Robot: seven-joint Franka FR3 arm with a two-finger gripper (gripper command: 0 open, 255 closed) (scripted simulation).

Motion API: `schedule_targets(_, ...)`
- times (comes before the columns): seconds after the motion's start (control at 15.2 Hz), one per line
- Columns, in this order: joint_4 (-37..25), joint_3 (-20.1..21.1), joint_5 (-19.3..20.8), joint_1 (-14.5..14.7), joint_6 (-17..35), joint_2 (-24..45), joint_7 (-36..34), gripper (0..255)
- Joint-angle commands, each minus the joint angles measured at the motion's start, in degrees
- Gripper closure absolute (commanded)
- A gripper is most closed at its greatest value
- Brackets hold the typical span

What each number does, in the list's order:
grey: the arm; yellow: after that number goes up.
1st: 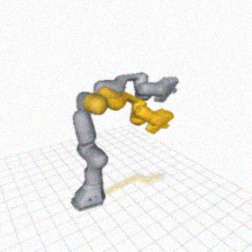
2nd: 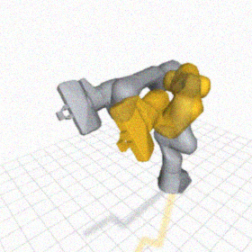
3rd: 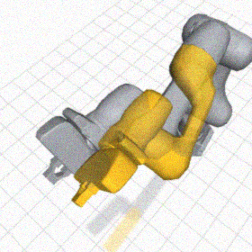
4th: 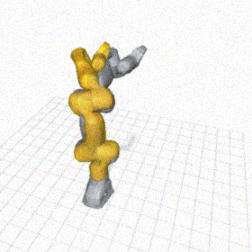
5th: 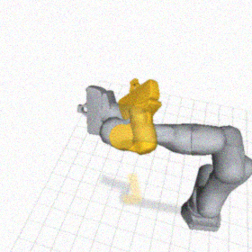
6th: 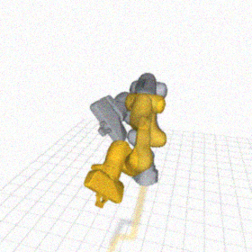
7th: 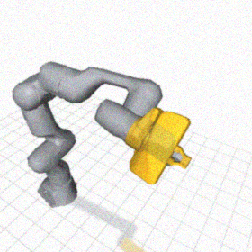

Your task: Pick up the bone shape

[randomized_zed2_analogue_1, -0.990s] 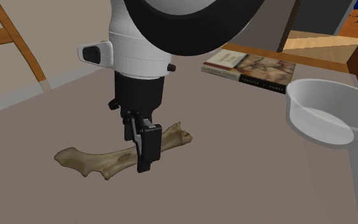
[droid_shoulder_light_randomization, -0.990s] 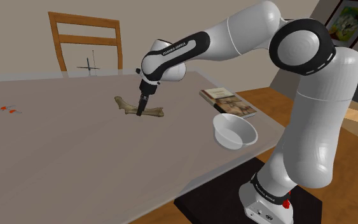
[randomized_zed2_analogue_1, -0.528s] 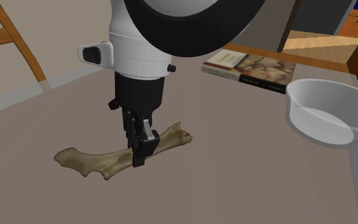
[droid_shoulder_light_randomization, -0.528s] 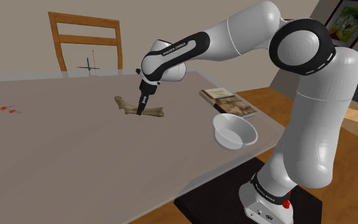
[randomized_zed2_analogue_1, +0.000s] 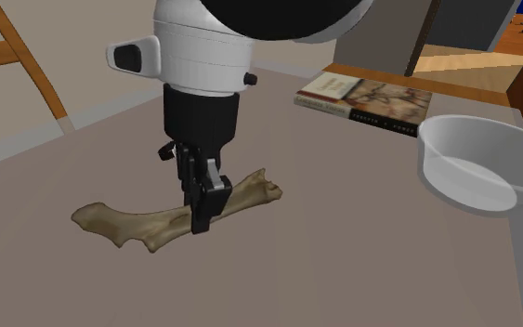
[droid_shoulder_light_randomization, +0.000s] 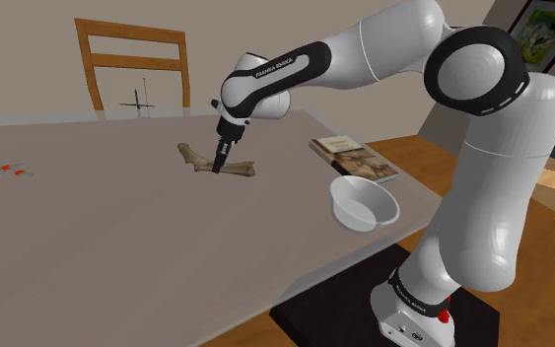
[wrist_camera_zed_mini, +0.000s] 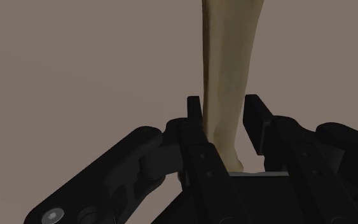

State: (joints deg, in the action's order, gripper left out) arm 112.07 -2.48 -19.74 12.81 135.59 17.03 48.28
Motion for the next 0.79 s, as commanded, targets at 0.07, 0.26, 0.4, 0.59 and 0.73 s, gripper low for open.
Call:
schedule_targets(0.07,-0.8,-0.2,0.7,0.2,-2.0,-1.2,-0.9,255)
schedule_targets(0.26,-1.6,-0.4,1.3,0.2,-3.8,-2.4,-1.7,255)
schedule_targets(0.4,-2.2,-0.5,1.6,0.2,-5.1,-3.1,-2.1,255)
schedule_targets(0.59,-3.2,-0.6,2.1,0.3,-7.1,-4.1,-2.8,255)
schedule_targets(0.73,-3.3,-0.6,2.2,0.3,-7.2,-4.2,-2.8,255)
